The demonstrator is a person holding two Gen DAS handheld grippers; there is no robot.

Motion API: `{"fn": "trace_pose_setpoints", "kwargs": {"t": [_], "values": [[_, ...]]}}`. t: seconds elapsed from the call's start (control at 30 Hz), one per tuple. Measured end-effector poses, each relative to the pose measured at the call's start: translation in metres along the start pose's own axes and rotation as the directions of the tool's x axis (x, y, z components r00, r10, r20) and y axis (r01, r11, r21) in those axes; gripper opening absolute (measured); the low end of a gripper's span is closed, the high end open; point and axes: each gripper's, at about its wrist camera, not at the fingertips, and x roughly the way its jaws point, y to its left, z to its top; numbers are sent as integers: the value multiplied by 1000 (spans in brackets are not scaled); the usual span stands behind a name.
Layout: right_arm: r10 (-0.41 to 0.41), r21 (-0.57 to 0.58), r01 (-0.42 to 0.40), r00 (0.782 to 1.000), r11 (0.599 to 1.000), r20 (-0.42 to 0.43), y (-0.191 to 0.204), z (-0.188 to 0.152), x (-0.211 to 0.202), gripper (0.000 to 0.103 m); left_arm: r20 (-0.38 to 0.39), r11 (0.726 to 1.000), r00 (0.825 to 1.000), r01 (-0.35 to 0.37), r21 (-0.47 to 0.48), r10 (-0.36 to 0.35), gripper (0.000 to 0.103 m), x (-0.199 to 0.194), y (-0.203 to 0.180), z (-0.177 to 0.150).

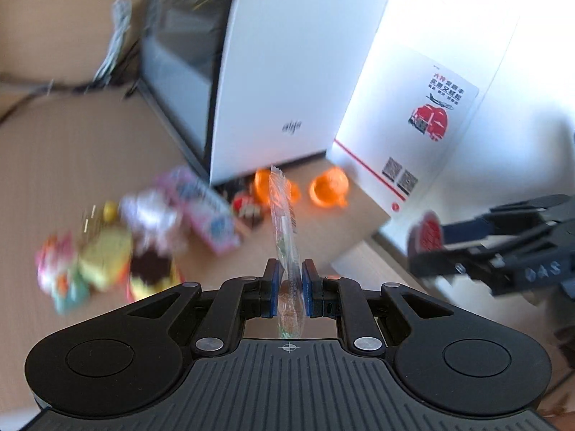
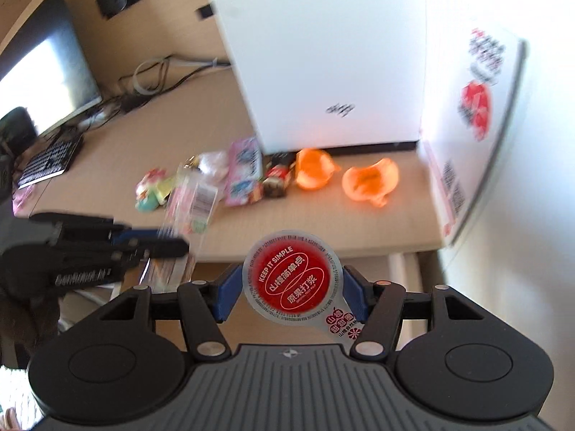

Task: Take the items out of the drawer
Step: 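Lift the packet with the left gripper while the right gripper holds the red tag above the drawer, then lower the packet onto the desk by the toys and open the left gripper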

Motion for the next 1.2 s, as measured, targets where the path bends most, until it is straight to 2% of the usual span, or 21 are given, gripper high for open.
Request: {"fn": "trace_pose_setpoints", "kwargs": {"t": [0.13, 0.27, 0.33, 0.43, 0.57, 0.63, 0.77, 1.03, 1.2], "values": [[-36, 18, 36, 999, 999, -3, -11, 2, 5, 60, -13, 990, 999, -30, 134, 32, 16, 32, -8, 15], [-54, 35, 55, 998, 998, -18, -20, 1, 13, 60, -54, 963, 989, -122, 241, 139, 16, 69, -10, 13], [-59, 45, 60, 998, 997, -23, -24, 1, 17, 60, -48, 953, 985, -148, 266, 167, 21, 80, -7, 9], [-72, 58, 74, 997, 996, -31, -29, 1, 22, 60, -35, 966, 989, -136, 220, 147, 26, 86, -1, 5], [-84, 68, 88, 995, 994, -54, -32, 4, 36, 60, 10, 954, 987, -160, 255, 162, 33, 85, 3, 0], [-85, 64, 89, 995, 994, -60, -31, 5, 41, 60, 9, 957, 983, -181, 227, 184, 39, 82, 8, 0], [-84, 51, 86, 995, 995, -52, -29, 10, 47, 60, 8, 977, 986, -165, 131, 166, 39, 72, 20, -1], [-90, 10, 90, 996, 996, -5, -20, 23, 61, 60, 68, 980, 981, -185, 70, 180, 36, 50, 33, -1], [-65, -12, 65, 997, 998, 32, -13, 34, 72, 60, 64, 976, 976, -210, 59, 206, 35, 49, 39, -3]]}}
